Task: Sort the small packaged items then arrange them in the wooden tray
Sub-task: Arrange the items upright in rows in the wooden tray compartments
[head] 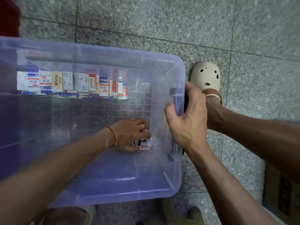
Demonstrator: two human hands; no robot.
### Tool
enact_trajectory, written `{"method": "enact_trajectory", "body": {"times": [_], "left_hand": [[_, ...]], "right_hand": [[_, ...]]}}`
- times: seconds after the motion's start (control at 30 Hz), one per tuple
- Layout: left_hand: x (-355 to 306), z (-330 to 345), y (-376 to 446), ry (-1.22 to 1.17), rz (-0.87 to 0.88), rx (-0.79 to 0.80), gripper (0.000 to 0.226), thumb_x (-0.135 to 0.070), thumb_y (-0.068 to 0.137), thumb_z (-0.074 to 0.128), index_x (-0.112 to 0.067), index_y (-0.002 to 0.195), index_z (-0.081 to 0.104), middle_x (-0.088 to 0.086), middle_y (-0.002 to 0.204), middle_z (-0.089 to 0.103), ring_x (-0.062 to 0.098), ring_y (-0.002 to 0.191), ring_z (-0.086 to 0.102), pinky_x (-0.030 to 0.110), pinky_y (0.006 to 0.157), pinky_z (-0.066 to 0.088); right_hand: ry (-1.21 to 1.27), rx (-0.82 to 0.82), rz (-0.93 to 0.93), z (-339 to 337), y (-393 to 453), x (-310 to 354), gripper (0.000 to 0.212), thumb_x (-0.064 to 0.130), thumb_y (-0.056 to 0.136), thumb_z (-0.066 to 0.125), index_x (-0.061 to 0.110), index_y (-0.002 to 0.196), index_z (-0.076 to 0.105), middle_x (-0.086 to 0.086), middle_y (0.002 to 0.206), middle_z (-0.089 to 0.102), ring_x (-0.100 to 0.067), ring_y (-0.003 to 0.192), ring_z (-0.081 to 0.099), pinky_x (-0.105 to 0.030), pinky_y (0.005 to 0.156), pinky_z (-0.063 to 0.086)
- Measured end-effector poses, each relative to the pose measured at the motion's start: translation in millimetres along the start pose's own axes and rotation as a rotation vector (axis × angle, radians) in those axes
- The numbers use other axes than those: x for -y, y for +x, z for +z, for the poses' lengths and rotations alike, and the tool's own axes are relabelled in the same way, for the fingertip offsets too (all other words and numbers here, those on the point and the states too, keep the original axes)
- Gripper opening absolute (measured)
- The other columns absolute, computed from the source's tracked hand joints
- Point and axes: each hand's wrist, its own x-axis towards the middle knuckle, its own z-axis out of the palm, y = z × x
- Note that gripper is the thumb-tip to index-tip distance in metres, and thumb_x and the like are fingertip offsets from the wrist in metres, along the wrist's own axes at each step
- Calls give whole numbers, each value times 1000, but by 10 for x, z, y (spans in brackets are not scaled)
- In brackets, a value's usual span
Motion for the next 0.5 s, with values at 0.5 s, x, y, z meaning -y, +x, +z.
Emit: {"method": "enact_trajectory", "body": {"times": [0.5], "left_hand": [[159,331,-17,161,-4,-389,26,-24,86,59,-28,112,57,12,114,60,34,103,59,43,83,48]], "right_hand": [[-36,-44,-47,35,-19,-16,45,23,86,62,15,130,54,8,108,50,-19,109,53,-26,93,39]]}}
